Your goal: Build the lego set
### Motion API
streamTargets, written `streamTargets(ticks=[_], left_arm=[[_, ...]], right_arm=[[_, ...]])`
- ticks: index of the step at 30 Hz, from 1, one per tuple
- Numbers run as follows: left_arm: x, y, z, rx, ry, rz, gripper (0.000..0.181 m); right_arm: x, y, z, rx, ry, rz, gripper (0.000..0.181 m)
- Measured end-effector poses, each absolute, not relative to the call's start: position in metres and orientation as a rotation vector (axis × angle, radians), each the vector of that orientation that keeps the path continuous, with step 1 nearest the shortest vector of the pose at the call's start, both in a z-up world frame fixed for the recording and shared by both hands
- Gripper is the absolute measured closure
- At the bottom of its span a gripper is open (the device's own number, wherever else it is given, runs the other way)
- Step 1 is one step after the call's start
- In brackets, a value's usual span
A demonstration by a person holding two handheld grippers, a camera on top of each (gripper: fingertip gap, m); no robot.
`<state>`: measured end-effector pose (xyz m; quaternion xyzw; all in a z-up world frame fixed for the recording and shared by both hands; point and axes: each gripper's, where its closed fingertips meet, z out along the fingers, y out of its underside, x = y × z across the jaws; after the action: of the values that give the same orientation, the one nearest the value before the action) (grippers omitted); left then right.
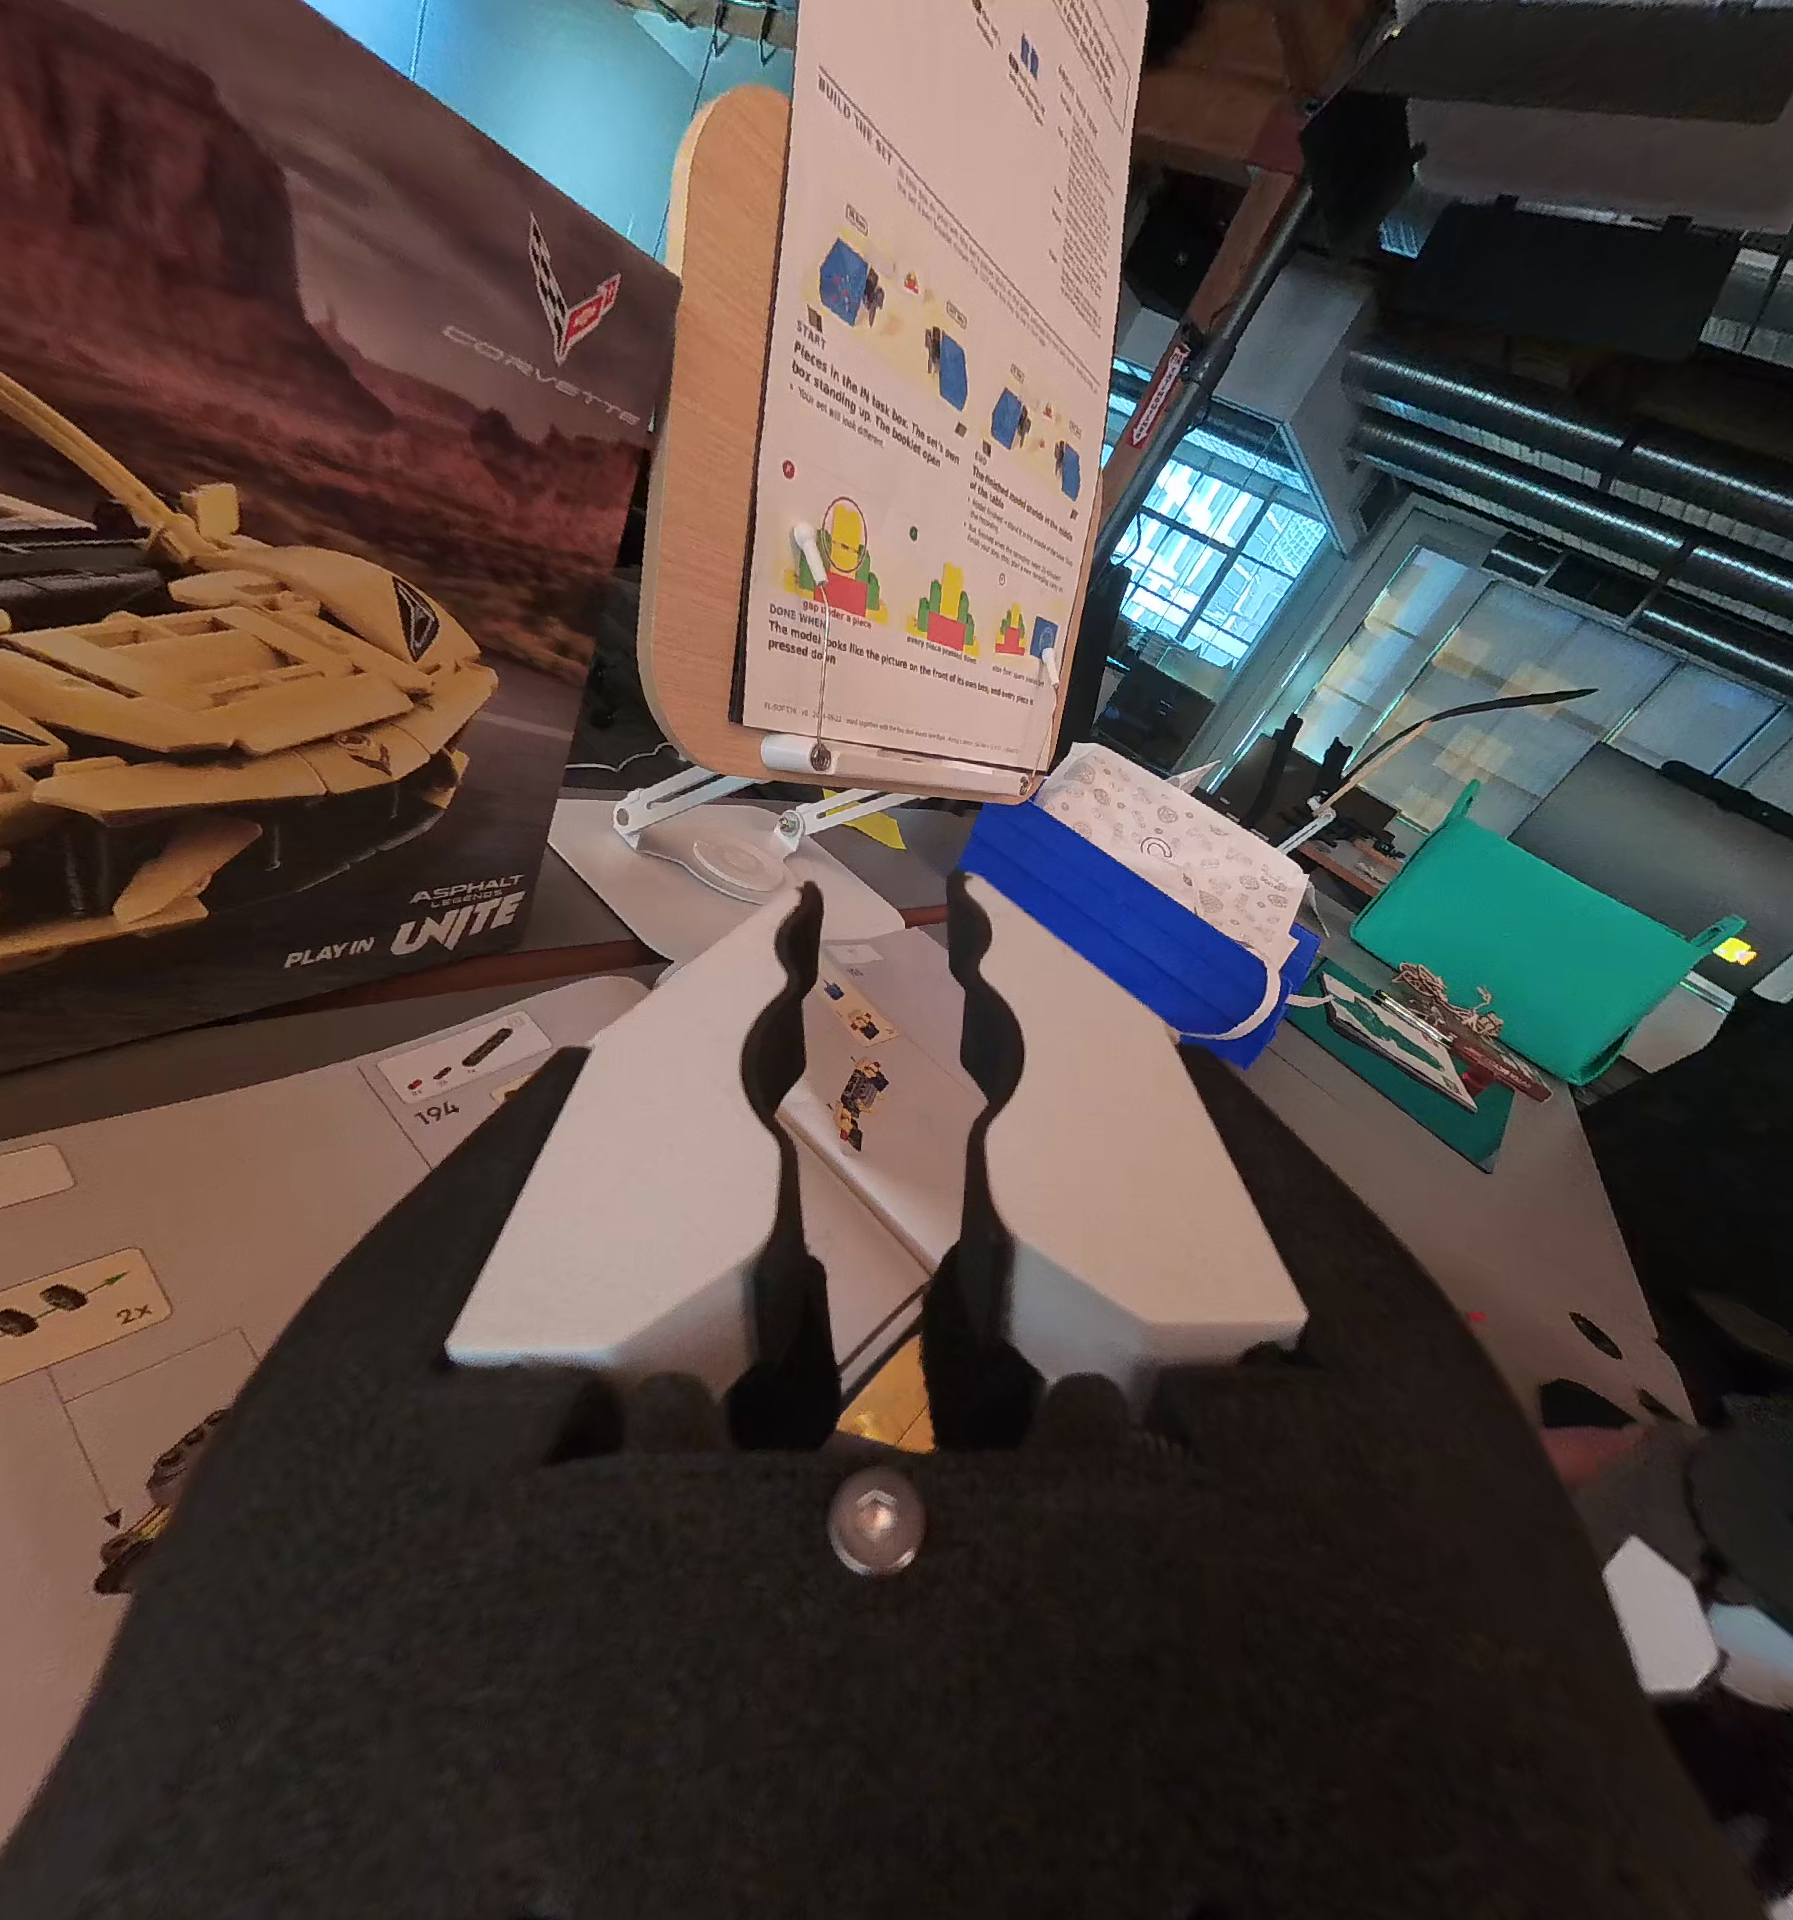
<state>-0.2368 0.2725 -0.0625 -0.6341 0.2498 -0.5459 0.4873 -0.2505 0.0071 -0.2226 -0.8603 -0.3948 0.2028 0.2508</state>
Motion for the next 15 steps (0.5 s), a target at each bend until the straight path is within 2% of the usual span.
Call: streamTargets(ticks=[9,15], left_arm=[[-0.232,0.271,-0.067,-1.549,0.608,-1.334,0.158],[-0.227,0.266,-0.070,-1.553,0.635,-1.326,0.158]], right_arm=[[-0.213,-0.015,-0.223,-2.194,-1.002,0.406,0.163],[-0.237,-0.005,-0.240,-2.225,-1.023,0.376,0.164]])
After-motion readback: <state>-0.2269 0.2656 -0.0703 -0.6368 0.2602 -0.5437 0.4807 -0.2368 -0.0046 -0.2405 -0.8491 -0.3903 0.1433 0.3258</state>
